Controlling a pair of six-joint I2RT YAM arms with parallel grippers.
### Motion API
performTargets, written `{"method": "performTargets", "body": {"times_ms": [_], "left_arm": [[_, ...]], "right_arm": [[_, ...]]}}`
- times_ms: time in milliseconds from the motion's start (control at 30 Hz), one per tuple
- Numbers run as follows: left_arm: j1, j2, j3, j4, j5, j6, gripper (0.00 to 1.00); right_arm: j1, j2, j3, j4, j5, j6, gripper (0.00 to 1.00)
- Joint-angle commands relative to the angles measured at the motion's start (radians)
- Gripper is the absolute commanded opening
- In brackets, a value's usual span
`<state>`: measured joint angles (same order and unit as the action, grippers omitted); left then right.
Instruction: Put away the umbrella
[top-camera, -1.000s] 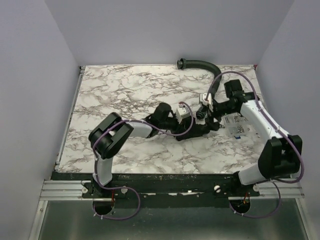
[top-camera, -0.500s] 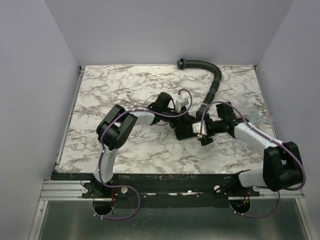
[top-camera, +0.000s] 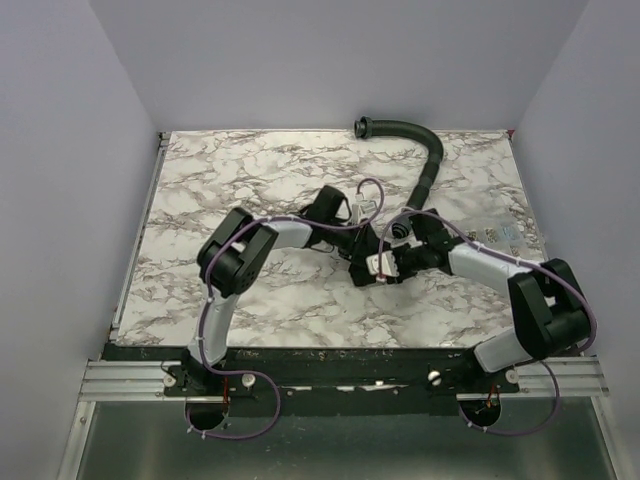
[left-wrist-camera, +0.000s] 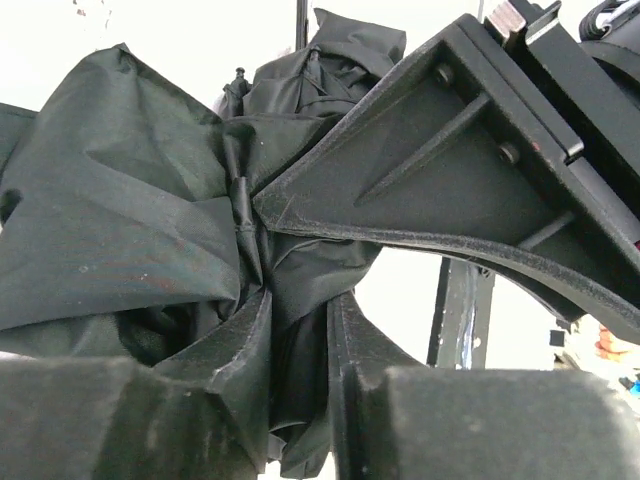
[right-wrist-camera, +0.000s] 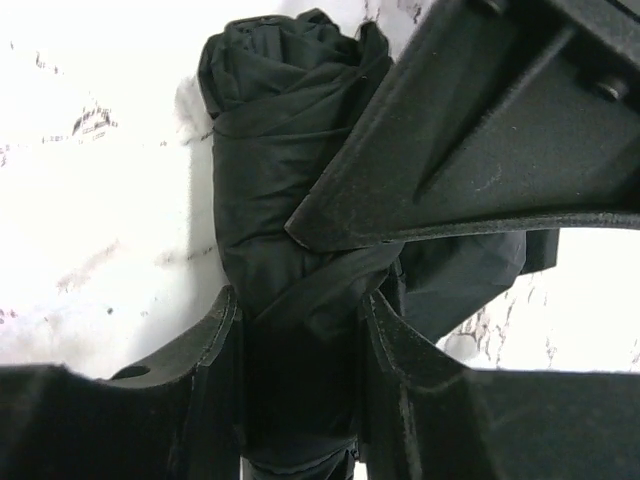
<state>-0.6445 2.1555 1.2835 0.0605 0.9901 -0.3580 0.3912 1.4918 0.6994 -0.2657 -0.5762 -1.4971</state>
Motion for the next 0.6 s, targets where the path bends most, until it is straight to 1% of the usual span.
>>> {"method": "performTargets", "body": {"times_ms": [0,33,100,133,167,200,233,267,300,333,400,433,467,533,567], "left_arm": [[-0.017,0.018,-0.198,-0.189,-0.239,-0.053,0.39],[-0.015,-0.04,-0.226,-0.116,-0.254,-0.081,0.45],[-0.011,-0.156,-0.299,0.04,-0.293,-0.118,0.66],[-0.008,-0.224,-0.34,0.111,-0.327,-0.125,0.73],[-0.009,-0.29,-0.375,0.167,-0.365,-0.108,0.78],[-0.01,-0.364,-0.424,0.227,-0.425,-0.083,0.81],[-0.011,-0.428,-0.473,0.277,-0.49,-0.063,0.82],[-0.012,-0.507,-0.538,0.346,-0.541,-0.033,0.84],[-0.014,-0.569,-0.61,0.409,-0.594,-0.007,0.95],[-0.014,-0.638,-0.674,0.492,-0.623,0.024,0.98],[-0.013,-0.731,-0.819,0.654,-0.67,0.053,0.98],[-0.009,-0.755,-0.886,0.73,-0.69,0.051,0.98],[-0.002,-0.766,-0.932,0.807,-0.674,0.047,0.98],[0.018,-0.75,-1.002,0.952,-0.507,0.076,0.98],[0.015,-0.733,-1.042,1.046,-0.451,0.113,0.96]], "right_arm": [[0.017,0.083,0.018,-0.137,0.128,0.072,0.24],[0.019,0.091,0.031,-0.179,0.123,0.082,0.19],[0.021,0.104,0.059,-0.264,0.104,0.132,0.16],[0.021,0.114,0.078,-0.325,0.096,0.146,0.14],[0.021,0.123,0.092,-0.371,0.086,0.161,0.14],[0.022,0.139,0.108,-0.422,0.075,0.18,0.14],[0.022,0.153,0.121,-0.468,0.064,0.193,0.1],[0.023,0.17,0.134,-0.501,0.049,0.219,0.09],[0.024,0.19,0.149,-0.535,0.041,0.252,0.09],[0.025,0.209,0.165,-0.561,0.03,0.284,0.09],[0.026,0.257,0.199,-0.611,0.007,0.346,0.08],[0.027,0.285,0.214,-0.635,-0.002,0.373,0.08],[0.028,0.31,0.225,-0.652,-0.007,0.392,0.08],[0.026,0.371,0.252,-0.686,-0.02,0.425,0.06],[0.027,0.399,0.259,-0.693,-0.027,0.438,0.06]]}}
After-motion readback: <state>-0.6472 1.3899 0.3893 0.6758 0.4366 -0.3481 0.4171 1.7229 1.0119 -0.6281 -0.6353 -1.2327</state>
